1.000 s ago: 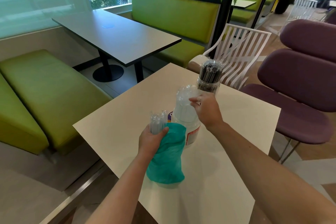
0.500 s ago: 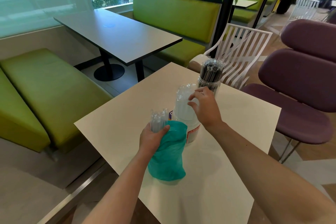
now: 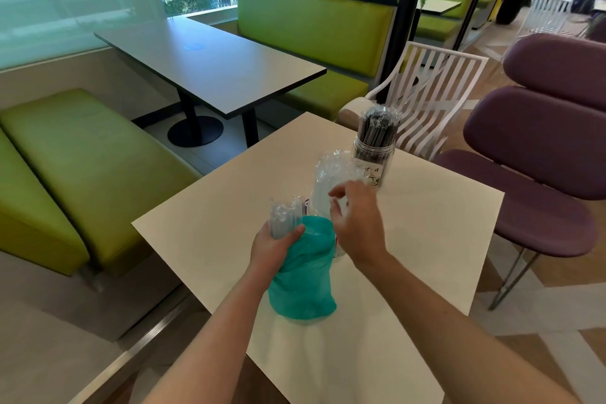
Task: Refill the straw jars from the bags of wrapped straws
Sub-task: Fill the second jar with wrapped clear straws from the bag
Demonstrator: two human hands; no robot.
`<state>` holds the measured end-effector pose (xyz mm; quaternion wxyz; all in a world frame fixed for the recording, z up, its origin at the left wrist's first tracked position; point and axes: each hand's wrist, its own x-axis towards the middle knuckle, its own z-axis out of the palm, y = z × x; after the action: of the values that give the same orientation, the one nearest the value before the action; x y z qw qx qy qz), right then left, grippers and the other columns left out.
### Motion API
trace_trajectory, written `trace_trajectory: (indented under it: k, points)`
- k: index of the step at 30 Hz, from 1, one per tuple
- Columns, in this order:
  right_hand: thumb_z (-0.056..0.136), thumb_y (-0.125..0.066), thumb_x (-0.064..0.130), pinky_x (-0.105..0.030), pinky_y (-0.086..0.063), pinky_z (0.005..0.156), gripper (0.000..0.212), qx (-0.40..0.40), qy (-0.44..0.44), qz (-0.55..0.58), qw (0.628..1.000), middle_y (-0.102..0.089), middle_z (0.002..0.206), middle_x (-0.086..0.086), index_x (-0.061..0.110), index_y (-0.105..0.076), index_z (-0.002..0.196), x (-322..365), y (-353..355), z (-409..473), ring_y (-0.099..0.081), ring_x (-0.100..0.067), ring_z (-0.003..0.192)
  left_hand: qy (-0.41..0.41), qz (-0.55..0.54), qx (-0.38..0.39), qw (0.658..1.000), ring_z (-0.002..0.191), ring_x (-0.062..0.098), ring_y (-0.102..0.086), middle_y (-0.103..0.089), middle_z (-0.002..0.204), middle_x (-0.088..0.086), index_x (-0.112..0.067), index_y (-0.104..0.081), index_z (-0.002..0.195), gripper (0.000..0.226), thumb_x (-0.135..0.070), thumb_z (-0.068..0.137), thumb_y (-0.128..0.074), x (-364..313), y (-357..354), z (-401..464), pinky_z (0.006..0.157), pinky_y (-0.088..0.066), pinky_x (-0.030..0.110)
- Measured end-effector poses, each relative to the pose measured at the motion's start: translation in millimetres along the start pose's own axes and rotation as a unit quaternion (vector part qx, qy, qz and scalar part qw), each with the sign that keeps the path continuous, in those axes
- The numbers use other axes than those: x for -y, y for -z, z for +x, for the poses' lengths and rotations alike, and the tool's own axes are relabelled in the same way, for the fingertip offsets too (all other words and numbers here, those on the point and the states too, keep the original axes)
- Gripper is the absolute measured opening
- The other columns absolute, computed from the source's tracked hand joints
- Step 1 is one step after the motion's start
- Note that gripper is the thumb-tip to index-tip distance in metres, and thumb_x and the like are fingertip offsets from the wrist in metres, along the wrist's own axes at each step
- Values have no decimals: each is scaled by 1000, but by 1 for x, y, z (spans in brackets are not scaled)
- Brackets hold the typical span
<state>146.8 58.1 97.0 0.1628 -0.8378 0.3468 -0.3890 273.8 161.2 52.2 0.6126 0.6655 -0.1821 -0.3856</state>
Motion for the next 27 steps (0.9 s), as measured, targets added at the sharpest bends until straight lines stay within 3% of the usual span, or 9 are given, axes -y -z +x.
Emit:
trace_trajectory:
  k: [3, 8, 12, 17, 21, 25, 27]
  points:
    - [90, -63, 7, -17, -52, 78, 18, 98, -112, 145, 978, -59, 97, 5, 16, -59, 105, 9, -12, -19, -56, -4, 85, -7, 10, -4, 1000, 88, 15, -69, -72, 97, -1, -22, -63, 110, 36, -31, 79, -80, -1, -2, 0, 68, -54, 25]
    - [92, -64, 14, -21, -52, 85, 29, 224, -224, 181, 931, -61, 106, 0, 15, -58, 120, 7, -26, -26, -60, -12, 99, 13, 9, -5, 1000, 87, 15, -70, -73, 97, 1, -20, -67, 111, 39, -35, 78, -80, -1, 1, -1, 60, -52, 20]
    - [88, -70, 19, -27, -50, 93, 42, 295, -252, 222, 894, -61, 115, 2, 15, -54, 126, 3, -33, -28, -58, -13, 107, 25, -9, 11, 1000, 90, 18, -72, -75, 99, 3, -20, -70, 111, 42, -36, 75, -82, 1, 5, 0, 67, -56, 26]
    - [90, -67, 33, -34, -53, 96, 47, 315, -278, 261, 869, -61, 119, -2, 15, -53, 130, 0, -39, -31, -59, -18, 111, 17, -1, 54, 998, 95, 22, -72, -75, 100, 3, -19, -68, 113, 52, -44, 70, -83, 0, 7, -1, 81, -59, 35]
    - [93, -63, 34, -30, -54, 91, 39, 291, -308, 275, 863, -61, 117, -6, 14, -54, 125, -1, -36, -29, -60, -19, 107, 6, 6, 89, 996, 99, 21, -71, -73, 109, 3, -24, -58, 123, 74, -56, 63, -85, 0, 7, 0, 89, -57, 46]
    - [95, -59, 32, -28, -48, 92, 38, 293, -318, 272, 859, -57, 124, -3, 13, -51, 127, -7, -34, -30, -56, -18, 113, 34, 3, 81, 996, 94, 23, -72, -75, 102, 5, -20, -65, 114, 36, -42, 86, -70, 2, 7, 0, 91, -56, 45]
    - [94, -61, 33, -26, -47, 89, 41, 299, -326, 285, 851, -56, 126, -3, 14, -49, 128, -8, -32, -31, -55, -18, 114, 46, -2, 69, 997, 91, 22, -73, -76, 99, 5, -20, -68, 109, 29, -40, 88, -68, 2, 6, 0, 89, -57, 43]
